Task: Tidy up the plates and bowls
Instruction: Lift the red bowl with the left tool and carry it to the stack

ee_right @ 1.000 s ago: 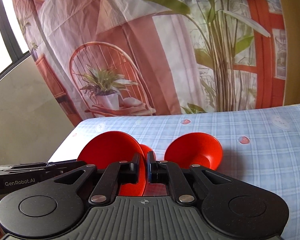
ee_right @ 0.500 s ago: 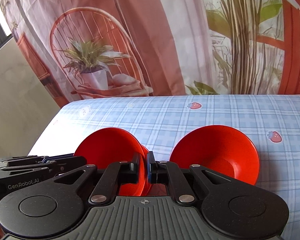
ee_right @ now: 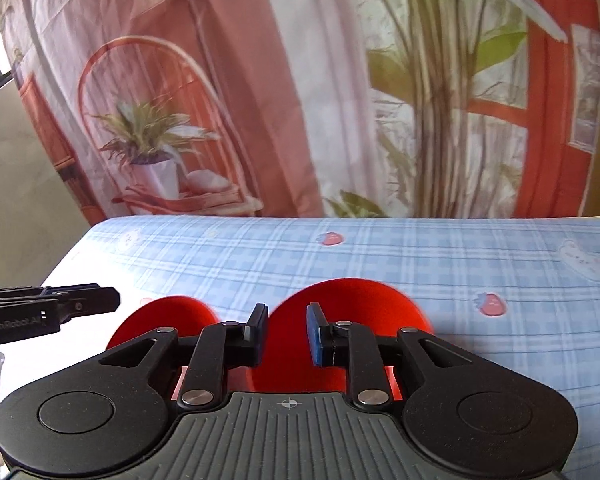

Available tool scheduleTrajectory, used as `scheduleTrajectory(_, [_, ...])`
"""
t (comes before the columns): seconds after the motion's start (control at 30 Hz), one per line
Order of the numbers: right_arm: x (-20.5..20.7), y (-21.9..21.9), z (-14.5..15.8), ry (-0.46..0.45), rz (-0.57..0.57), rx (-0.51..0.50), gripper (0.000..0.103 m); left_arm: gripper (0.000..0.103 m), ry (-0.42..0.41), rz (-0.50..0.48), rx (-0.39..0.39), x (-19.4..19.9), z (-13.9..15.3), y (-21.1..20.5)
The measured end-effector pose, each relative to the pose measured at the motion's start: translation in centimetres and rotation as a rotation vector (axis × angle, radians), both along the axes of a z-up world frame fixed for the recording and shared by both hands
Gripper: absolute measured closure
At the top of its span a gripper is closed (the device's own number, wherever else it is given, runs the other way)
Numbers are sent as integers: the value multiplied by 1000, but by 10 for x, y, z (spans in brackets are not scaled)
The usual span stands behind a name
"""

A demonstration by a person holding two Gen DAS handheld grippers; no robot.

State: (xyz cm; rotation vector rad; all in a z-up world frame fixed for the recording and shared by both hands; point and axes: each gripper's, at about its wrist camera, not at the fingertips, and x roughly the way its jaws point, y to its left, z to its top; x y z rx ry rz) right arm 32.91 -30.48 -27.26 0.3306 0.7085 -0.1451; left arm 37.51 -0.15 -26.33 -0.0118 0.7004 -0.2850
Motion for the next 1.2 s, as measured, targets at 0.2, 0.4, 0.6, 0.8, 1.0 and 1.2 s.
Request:
scheduleTrajectory(0.2, [-25,-39,-9,1,-122,-50,83,78,47,-108,-18,11,-6,-50])
scheduleTrajectory(0.4, [-36,-57,-31,36,-147,-12,84,78,83,-161,-12,14,-22,-81])
scheduleTrajectory(0.6, [-44,-61,-38,16,-145,33,97,78,94,-188,16,15,-32,-96])
scheduleTrajectory(0.8, [-47,-62,-39,10,-148,46,98,83,117,-230,9,15,-38,-104])
scheduleTrajectory(1.0, [-53,-59,-25,-27,-160,90,98,89,111,-225,-16,7,-30,-94])
scheduleTrajectory(1.2, [-41,-39,9,-94,-92,87,98,89,63,-190,-40,-5,-2,-60])
